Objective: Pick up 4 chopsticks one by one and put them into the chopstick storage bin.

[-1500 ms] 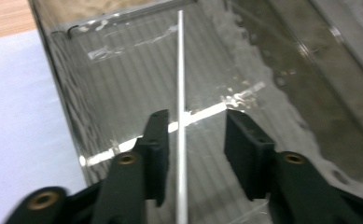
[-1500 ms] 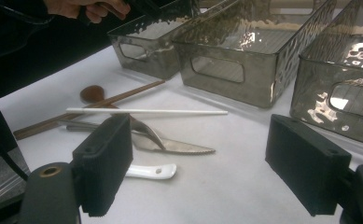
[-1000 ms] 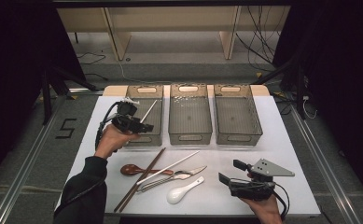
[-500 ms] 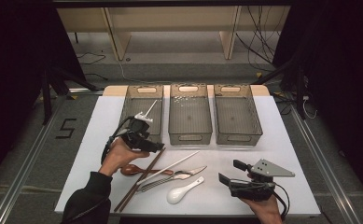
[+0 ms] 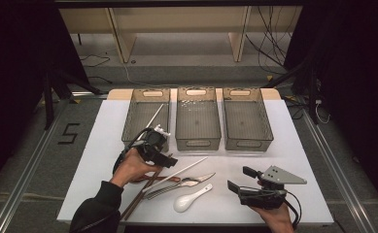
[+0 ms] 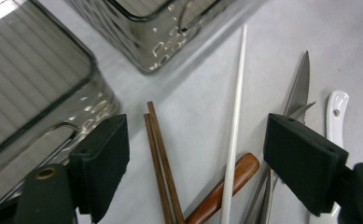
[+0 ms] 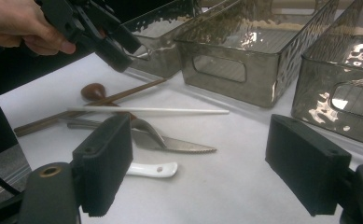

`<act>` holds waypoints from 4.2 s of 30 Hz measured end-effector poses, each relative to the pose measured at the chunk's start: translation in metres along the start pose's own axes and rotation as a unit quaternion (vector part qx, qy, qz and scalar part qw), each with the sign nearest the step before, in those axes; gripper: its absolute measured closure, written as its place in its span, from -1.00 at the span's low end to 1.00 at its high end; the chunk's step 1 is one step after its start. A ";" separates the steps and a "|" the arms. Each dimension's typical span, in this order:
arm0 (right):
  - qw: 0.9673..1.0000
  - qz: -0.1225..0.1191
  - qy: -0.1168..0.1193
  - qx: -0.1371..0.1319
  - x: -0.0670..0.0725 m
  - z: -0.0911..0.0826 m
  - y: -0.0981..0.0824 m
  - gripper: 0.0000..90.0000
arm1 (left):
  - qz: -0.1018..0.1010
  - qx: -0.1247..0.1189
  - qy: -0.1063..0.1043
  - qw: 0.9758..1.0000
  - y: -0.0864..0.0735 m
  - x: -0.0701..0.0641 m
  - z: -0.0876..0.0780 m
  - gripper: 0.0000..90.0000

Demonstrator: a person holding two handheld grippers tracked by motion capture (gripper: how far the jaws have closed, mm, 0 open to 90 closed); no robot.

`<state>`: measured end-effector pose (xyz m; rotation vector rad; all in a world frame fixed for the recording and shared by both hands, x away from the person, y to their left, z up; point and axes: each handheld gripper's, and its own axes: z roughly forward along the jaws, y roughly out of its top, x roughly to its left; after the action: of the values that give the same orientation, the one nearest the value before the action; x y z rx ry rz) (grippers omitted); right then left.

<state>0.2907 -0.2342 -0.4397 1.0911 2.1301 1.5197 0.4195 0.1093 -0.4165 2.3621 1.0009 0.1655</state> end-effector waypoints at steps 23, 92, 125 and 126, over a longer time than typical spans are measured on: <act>1.000 -0.001 0.001 0.002 0.001 0.001 0.000 -0.48 | 0.043 0.073 -0.031 0.996 0.000 -0.020 0.039 0.26; 1.000 0.000 0.000 0.001 0.000 0.000 0.000 -0.47 | 0.043 -0.002 -0.041 0.998 0.009 0.000 -0.018 0.88; 1.000 0.004 0.000 0.004 -0.001 0.001 -0.001 -0.47 | -0.033 -0.090 0.016 0.995 0.025 0.072 -0.053 0.89; 1.000 0.004 0.000 0.004 -0.001 0.002 -0.001 -0.47 | -0.032 -0.089 0.020 0.995 0.027 0.075 -0.053 0.89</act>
<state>0.2918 -0.2341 -0.4416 1.1033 2.1359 1.5158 0.4729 0.1700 -0.3656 2.1703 1.0355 0.2657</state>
